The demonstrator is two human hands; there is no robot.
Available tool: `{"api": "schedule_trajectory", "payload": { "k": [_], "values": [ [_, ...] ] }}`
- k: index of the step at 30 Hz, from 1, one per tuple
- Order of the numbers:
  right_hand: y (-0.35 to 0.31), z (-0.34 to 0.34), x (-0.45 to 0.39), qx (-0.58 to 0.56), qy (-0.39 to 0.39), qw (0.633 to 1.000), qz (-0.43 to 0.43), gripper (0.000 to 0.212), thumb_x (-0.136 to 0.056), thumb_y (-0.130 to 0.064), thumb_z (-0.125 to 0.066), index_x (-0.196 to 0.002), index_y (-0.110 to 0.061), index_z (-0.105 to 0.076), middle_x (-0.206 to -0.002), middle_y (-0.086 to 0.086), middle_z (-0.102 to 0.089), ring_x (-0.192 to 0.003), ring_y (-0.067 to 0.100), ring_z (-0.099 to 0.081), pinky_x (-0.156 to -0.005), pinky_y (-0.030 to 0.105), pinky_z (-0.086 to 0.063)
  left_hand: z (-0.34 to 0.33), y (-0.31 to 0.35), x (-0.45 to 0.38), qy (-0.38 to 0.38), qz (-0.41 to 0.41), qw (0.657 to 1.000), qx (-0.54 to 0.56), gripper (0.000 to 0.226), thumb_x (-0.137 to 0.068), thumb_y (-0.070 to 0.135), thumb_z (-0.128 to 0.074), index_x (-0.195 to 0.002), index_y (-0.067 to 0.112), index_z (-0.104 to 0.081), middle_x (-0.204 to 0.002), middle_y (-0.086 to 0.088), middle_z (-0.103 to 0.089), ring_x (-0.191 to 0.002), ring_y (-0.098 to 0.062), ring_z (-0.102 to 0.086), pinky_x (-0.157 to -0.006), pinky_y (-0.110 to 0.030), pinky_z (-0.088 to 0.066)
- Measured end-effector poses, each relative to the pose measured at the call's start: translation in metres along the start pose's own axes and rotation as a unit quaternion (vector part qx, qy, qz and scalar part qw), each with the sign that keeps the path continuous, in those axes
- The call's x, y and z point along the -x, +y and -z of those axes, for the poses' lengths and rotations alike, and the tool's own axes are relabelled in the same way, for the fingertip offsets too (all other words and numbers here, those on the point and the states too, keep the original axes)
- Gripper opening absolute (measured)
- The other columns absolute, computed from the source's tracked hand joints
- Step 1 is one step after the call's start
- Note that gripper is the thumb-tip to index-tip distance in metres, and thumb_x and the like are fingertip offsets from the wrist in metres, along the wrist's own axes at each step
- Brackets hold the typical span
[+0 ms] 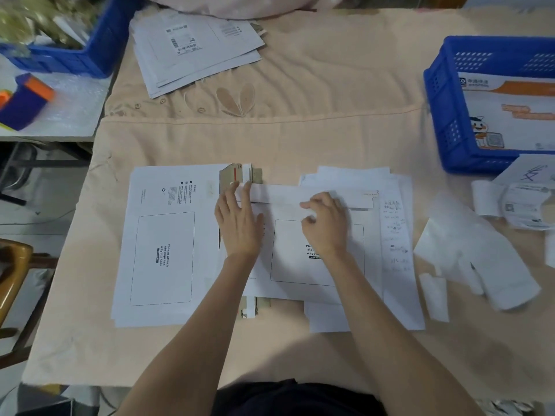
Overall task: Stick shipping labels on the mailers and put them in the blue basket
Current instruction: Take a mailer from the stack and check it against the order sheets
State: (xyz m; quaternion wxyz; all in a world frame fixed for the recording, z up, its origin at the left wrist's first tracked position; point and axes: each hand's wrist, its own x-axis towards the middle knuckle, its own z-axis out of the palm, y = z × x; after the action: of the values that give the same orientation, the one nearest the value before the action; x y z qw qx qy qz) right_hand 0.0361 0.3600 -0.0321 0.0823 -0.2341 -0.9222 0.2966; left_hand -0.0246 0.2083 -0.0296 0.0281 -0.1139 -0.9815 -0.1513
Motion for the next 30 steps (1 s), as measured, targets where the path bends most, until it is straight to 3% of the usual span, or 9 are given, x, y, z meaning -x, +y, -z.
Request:
{"api": "schedule_trajectory", "payload": {
  "k": [4, 10, 13, 15, 18, 21, 23, 26, 30],
  "values": [
    [-0.012, -0.001, 0.009, 0.085, -0.01, 0.996, -0.005, 0.041, -0.08, -0.001, -0.054, -0.115, -0.015, -0.068, -0.124, -0.003, -0.057, -0.115, 0.027, -0.045, -0.093, 0.029, -0.029, -0.013, -0.011, 0.01, -0.066, -0.021, 0.997, -0.037, 0.043, -0.093, 0.022, -0.042, -0.135, 0.013, -0.047, -0.141, -0.007, -0.046, -0.136, -0.032, -0.033, -0.112, -0.045, -0.025],
    [-0.054, -0.02, -0.002, 0.092, -0.141, 0.976, 0.136, 0.054, -0.092, -0.004, -0.046, -0.143, -0.02, -0.043, -0.153, -0.006, -0.035, -0.147, 0.017, -0.018, -0.117, 0.035, -0.012, -0.006, -0.016, 0.014, -0.137, -0.037, 0.989, -0.042, 0.081, -0.081, 0.043, 0.006, -0.15, 0.017, -0.027, -0.158, -0.002, -0.023, -0.147, -0.025, -0.012, -0.116, -0.044, -0.013],
    [-0.06, -0.03, 0.004, 0.159, -0.209, 0.955, 0.136, 0.051, -0.1, -0.019, -0.037, -0.15, -0.025, -0.028, -0.158, -0.012, -0.019, -0.148, 0.012, -0.004, -0.119, 0.039, -0.002, -0.002, -0.014, 0.011, -0.154, -0.024, 0.987, -0.05, 0.081, -0.081, 0.046, 0.005, -0.15, 0.021, -0.027, -0.158, 0.001, -0.021, -0.147, -0.022, -0.01, -0.115, -0.041, -0.007],
    [-0.067, -0.03, 0.003, 0.167, -0.226, 0.955, 0.099, 0.049, -0.1, -0.021, -0.036, -0.148, -0.026, -0.031, -0.158, -0.013, -0.019, -0.148, 0.012, -0.005, -0.118, 0.043, -0.003, 0.0, -0.013, 0.008, -0.163, -0.017, 0.984, -0.068, 0.063, -0.092, 0.042, -0.013, -0.15, 0.022, -0.027, -0.158, 0.002, -0.021, -0.147, -0.021, -0.01, -0.115, -0.041, -0.005],
    [-0.086, -0.028, -0.014, 0.191, -0.242, 0.949, 0.067, 0.04, -0.098, -0.023, -0.037, -0.136, -0.024, -0.05, -0.15, -0.008, -0.037, -0.144, 0.016, -0.022, -0.115, 0.045, -0.012, 0.004, -0.013, 0.006, -0.186, -0.026, 0.979, -0.084, 0.064, -0.093, 0.038, -0.046, -0.15, 0.021, -0.025, -0.157, 0.003, -0.018, -0.146, -0.021, -0.008, -0.116, -0.042, -0.003],
    [-0.086, -0.02, -0.033, 0.077, -0.282, 0.956, 0.008, 0.034, -0.095, -0.023, -0.043, -0.125, -0.016, -0.058, -0.138, 0.002, -0.052, -0.132, 0.023, -0.042, -0.107, 0.037, -0.027, 0.008, -0.009, -0.001, -0.157, -0.019, 0.986, -0.057, 0.049, -0.093, 0.031, -0.04, -0.141, 0.021, -0.043, -0.148, 0.0, -0.036, -0.139, -0.023, -0.023, -0.114, -0.041, -0.007],
    [-0.072, -0.006, -0.034, -0.024, -0.232, 0.972, -0.022, 0.04, -0.091, -0.011, -0.045, -0.131, -0.013, -0.055, -0.142, 0.003, -0.048, -0.13, 0.023, -0.044, -0.108, 0.034, -0.03, 0.015, -0.002, -0.013, -0.132, 0.03, 0.989, -0.057, 0.039, -0.094, 0.022, -0.04, -0.131, 0.022, -0.055, -0.139, 0.001, -0.045, -0.133, -0.022, -0.031, -0.113, -0.04, -0.011],
    [-0.036, 0.019, -0.013, -0.004, -0.015, 0.996, -0.084, 0.048, -0.088, -0.001, -0.045, -0.135, -0.009, -0.051, -0.143, 0.002, -0.044, -0.133, 0.021, -0.039, -0.108, 0.031, -0.026, 0.022, 0.024, -0.021, -0.059, 0.043, 0.996, -0.04, 0.041, -0.089, 0.008, -0.048, -0.129, 0.018, -0.056, -0.137, -0.003, -0.046, -0.128, -0.025, -0.036, -0.105, -0.034, -0.024],
    [0.014, 0.032, 0.017, 0.075, 0.066, 0.984, -0.149, 0.049, -0.089, -0.004, -0.05, -0.137, -0.011, -0.049, -0.149, 0.0, -0.039, -0.142, 0.017, -0.029, -0.111, 0.032, -0.018, 0.011, 0.091, 0.001, -0.138, -0.167, 0.974, 0.059, 0.053, -0.088, 0.004, -0.046, -0.139, 0.018, -0.046, -0.15, -0.004, -0.035, -0.137, -0.025, -0.031, -0.109, -0.033, -0.021]
  ]
}}
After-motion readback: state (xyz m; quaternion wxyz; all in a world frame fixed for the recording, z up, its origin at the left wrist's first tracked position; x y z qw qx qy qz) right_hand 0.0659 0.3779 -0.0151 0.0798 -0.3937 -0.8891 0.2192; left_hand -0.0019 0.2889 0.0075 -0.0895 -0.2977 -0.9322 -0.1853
